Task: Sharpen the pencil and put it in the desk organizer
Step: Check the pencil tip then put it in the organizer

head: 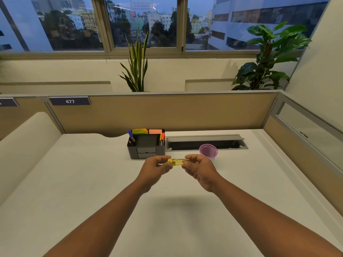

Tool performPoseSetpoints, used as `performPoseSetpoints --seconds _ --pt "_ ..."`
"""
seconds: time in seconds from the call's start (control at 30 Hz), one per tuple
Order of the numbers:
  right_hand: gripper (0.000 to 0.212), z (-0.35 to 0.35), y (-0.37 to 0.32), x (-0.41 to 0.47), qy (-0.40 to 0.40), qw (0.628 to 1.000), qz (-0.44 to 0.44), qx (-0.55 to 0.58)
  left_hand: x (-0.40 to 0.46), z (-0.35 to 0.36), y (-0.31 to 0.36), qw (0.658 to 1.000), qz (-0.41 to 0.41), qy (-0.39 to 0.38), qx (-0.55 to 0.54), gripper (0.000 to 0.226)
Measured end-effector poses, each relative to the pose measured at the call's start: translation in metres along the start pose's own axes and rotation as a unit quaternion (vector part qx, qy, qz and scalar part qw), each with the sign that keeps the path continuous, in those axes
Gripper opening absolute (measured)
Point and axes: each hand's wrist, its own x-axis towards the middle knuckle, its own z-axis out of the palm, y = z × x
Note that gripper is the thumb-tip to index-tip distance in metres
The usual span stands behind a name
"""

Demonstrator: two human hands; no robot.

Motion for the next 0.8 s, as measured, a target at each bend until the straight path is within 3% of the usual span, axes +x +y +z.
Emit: performPoseSetpoints --seconds 0.8 --pt "0.011 0.011 -0.015 -0.005 -0.015 0.985 -0.057 -0.162 -0.008 -0.011 0.017 1.000 0.014 0.023 -0.014 0.024"
